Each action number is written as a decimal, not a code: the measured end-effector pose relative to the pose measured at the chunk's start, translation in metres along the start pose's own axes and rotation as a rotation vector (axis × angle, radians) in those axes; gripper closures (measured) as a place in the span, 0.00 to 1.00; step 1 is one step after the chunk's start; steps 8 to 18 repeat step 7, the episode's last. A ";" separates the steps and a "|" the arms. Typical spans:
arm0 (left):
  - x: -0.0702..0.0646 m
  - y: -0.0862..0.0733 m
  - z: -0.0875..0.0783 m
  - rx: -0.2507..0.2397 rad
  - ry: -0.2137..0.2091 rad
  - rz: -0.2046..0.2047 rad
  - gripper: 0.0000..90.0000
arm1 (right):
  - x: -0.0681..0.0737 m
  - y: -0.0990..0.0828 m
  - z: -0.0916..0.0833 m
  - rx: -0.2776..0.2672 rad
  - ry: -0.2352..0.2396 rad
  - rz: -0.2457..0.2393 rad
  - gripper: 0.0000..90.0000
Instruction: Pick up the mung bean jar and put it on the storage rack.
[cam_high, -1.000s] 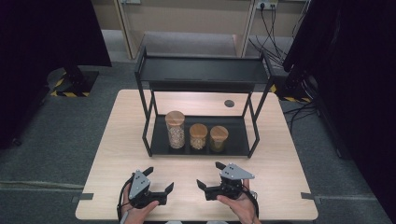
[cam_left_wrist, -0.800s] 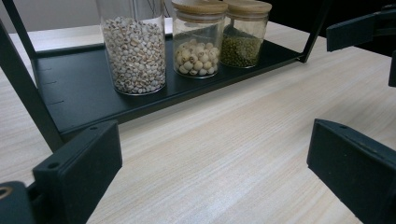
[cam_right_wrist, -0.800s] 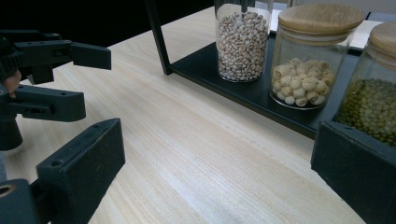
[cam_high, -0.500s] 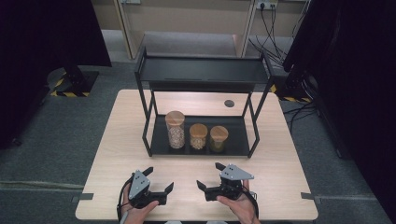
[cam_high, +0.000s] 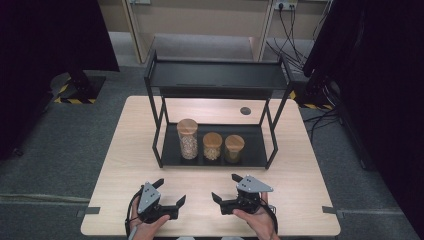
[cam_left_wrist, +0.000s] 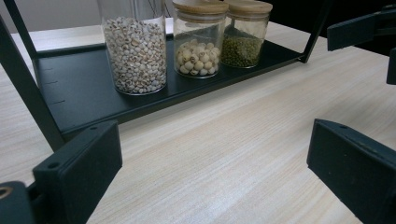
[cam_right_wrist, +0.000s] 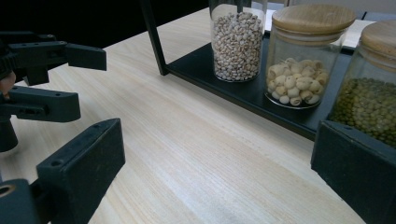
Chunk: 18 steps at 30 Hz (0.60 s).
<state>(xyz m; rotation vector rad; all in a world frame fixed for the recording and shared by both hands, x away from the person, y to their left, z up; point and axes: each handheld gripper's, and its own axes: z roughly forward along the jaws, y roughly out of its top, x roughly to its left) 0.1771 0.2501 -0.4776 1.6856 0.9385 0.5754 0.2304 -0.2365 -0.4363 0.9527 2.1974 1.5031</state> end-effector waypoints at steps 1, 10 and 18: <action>0.000 0.000 0.000 0.000 0.000 0.000 0.03 | 0.000 0.000 0.000 -0.001 -0.002 0.001 0.04; 0.000 0.000 0.000 0.001 0.002 0.000 0.03 | -0.001 0.000 -0.003 -0.009 -0.013 0.004 0.04; 0.000 0.000 0.000 0.001 0.002 0.000 0.03 | -0.001 0.000 -0.003 -0.009 -0.013 0.004 0.04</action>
